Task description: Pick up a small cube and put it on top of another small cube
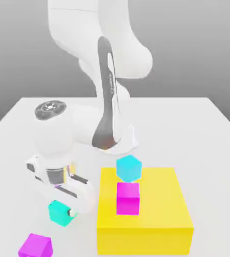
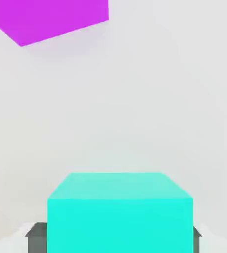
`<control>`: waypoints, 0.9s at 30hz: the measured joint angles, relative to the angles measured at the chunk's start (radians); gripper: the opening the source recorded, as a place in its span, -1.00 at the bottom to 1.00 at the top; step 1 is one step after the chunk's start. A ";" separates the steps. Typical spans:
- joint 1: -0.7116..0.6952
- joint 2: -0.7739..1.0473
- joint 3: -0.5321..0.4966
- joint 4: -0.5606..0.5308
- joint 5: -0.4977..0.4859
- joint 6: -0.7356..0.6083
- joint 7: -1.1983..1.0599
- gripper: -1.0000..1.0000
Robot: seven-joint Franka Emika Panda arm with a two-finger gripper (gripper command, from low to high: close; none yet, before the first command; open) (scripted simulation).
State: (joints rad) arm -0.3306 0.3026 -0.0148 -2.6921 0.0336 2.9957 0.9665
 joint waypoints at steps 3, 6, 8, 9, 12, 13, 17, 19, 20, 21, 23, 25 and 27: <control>-0.002 -0.019 0.002 -0.003 -0.001 -0.015 0.001 -1.00; 0.001 -0.117 -0.003 -0.021 -0.008 -0.095 0.007 -1.00; 0.002 -0.187 -0.007 -0.034 -0.022 -0.153 0.017 -1.00; 0.010 -0.217 -0.004 -0.032 -0.030 -0.185 0.049 -1.00; 0.068 -0.291 0.028 -0.003 -0.046 -0.286 0.209 -1.00; 0.092 -0.314 0.036 0.008 -0.046 -0.320 0.264 -1.00; 0.152 -0.405 0.083 0.053 -0.031 -0.455 0.475 -1.00; 0.174 -0.449 0.117 0.076 -0.015 -0.521 0.576 -1.00; 0.185 -0.471 0.137 0.087 -0.005 -0.555 0.624 -1.00; 0.197 -0.491 0.157 0.098 0.006 -0.586 0.672 -1.00; 0.214 -0.506 0.187 0.109 0.017 -0.611 0.747 -1.00; 0.215 -0.461 0.198 0.095 0.008 -0.555 0.774 -1.00; 0.214 -0.404 0.203 0.076 -0.002 -0.478 0.787 1.00</control>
State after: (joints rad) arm -0.1165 -0.1011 0.1880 -2.6156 0.0314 2.5175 1.7539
